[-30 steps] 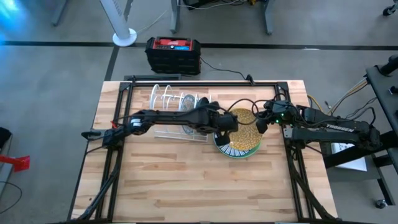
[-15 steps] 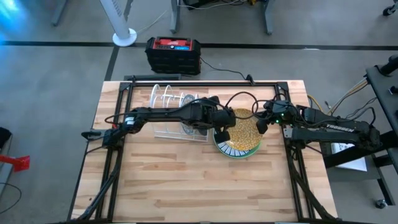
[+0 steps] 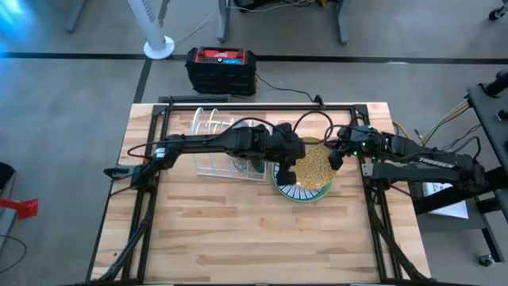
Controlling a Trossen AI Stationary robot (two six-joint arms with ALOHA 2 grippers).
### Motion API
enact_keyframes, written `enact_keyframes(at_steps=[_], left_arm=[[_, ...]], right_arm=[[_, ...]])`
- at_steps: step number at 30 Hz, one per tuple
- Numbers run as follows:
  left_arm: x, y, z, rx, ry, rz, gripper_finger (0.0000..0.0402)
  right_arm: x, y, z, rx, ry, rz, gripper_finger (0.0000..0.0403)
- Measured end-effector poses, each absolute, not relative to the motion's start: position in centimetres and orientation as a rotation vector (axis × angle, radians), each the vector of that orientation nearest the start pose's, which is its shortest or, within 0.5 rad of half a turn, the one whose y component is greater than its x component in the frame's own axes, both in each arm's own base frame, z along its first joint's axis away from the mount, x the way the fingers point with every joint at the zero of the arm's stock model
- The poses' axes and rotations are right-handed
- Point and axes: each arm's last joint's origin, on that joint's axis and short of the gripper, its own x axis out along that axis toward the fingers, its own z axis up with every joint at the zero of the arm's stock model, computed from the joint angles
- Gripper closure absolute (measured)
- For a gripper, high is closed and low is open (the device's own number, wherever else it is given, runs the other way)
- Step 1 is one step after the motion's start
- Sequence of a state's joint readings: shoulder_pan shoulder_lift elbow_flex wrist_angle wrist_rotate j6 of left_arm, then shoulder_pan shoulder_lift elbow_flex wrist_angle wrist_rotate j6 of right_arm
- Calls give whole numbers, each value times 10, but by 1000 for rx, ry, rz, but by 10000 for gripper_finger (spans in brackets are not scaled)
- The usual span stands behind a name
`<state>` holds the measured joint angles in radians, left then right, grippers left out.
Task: Sort dishes
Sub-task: Put the yellow plate in the dish rack
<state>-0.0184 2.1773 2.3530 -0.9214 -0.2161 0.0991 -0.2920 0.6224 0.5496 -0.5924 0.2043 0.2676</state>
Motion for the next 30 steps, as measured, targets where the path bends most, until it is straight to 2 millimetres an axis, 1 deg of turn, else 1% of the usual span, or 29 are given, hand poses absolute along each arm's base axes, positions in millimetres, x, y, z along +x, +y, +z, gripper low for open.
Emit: enact_keyframes(at_steps=[4, 7, 9, 15, 18, 20, 24, 27, 30], left_arm=[[472, -2, 353, 174, 771, 136, 401], [471, 4, 349, 168, 804, 146, 401], [469, 12, 345, 162, 841, 162, 401], [469, 43, 323, 110, 913, 211, 401], [472, 54, 315, 37, 899, 118, 401], [475, 57, 308, 4, 880, 57, 401], [477, 66, 304, -16, 857, 58, 401], [475, 76, 304, -48, 854, 85, 387], [474, 85, 304, -84, 853, 69, 359]], right_arm=[[123, -43, 240, 251, 614, -552, 403], [123, -42, 240, 243, 618, -531, 403], [123, -42, 240, 238, 621, -519, 403], [123, -42, 241, 213, 624, -487, 403], [124, -42, 241, 207, 625, -480, 403], [124, -42, 241, 204, 626, -478, 403], [124, -42, 241, 203, 626, -478, 403], [124, -42, 241, 202, 626, -477, 403], [124, -42, 241, 201, 627, -476, 403]])
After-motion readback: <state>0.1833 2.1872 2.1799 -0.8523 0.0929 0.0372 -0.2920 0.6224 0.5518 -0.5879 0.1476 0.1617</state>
